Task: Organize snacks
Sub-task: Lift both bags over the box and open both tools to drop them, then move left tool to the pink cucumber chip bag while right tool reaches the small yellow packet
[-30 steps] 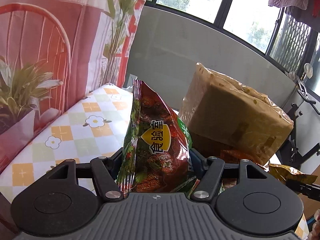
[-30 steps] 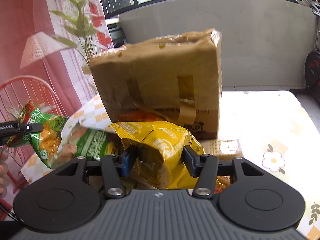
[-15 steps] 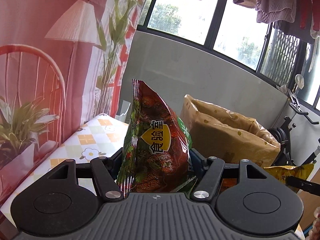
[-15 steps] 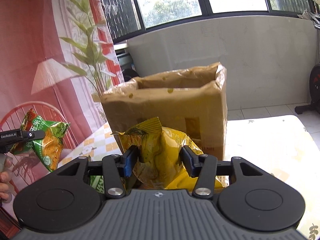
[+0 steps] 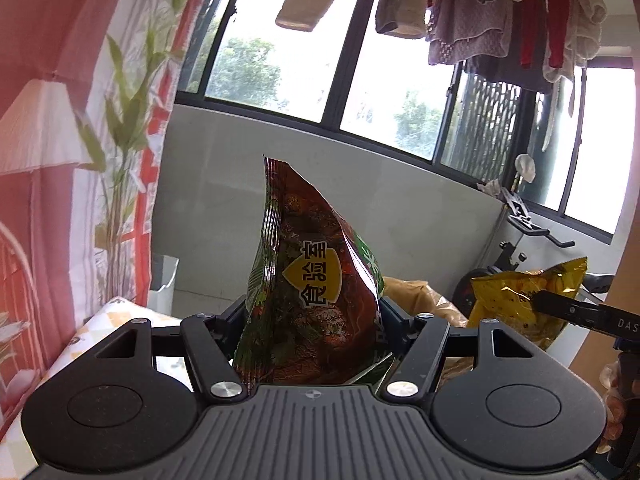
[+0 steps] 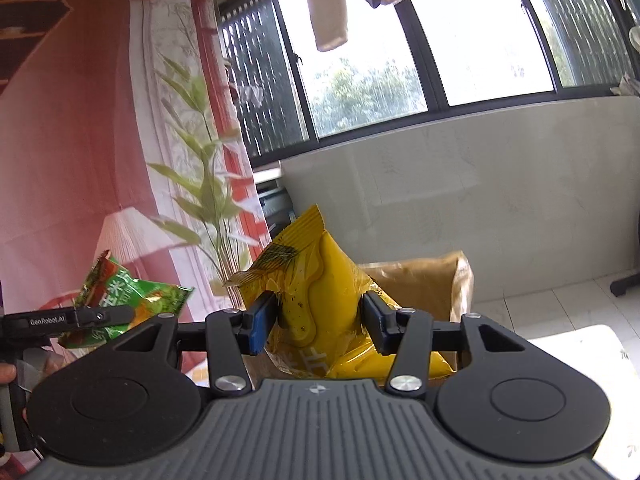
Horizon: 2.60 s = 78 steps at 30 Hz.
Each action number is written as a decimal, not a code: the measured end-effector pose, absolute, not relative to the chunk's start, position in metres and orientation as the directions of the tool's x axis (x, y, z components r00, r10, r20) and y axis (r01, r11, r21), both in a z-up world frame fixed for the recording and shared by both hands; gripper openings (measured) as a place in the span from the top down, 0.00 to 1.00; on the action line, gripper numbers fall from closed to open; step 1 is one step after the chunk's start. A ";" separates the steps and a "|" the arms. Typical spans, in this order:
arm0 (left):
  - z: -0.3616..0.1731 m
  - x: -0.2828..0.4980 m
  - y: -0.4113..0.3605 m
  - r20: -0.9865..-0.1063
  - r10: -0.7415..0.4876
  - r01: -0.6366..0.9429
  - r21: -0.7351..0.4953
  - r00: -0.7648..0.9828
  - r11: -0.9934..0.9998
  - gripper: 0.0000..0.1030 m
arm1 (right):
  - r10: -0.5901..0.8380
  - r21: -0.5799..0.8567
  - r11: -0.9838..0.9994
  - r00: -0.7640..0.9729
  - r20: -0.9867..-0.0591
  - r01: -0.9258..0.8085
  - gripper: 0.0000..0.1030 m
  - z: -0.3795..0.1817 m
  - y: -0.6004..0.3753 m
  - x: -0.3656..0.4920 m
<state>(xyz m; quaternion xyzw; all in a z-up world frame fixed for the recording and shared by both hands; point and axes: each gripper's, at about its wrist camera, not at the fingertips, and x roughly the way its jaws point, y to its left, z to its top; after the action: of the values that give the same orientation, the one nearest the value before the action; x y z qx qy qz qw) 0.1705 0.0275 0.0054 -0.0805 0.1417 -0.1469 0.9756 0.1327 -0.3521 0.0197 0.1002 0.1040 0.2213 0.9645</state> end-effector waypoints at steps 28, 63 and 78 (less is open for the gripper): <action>-0.017 0.326 -0.056 -0.421 -0.267 0.277 -0.039 0.867 0.960 0.16 | 0.338 0.230 0.933 0.895 -0.291 -0.277 0.35 -0.024 -0.350 0.247; -0.121 0.183 0.051 -0.537 -0.047 -0.034 -0.141 0.842 0.989 0.15 | 0.180 0.127 0.983 0.791 -0.585 -0.130 0.26 -0.207 -0.384 0.148; -0.132 0.178 0.049 -0.555 -0.026 -0.059 -0.135 0.831 0.989 0.15 | 0.054 -0.003 0.997 0.765 -0.642 -0.073 0.28 -0.227 -0.371 0.162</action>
<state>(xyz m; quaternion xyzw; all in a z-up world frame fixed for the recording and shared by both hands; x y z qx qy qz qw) 0.1777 0.0494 -0.1318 -0.0736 0.2902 0.0088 0.9541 0.1616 -0.3708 -0.2273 -0.0138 0.3411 0.0339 0.9393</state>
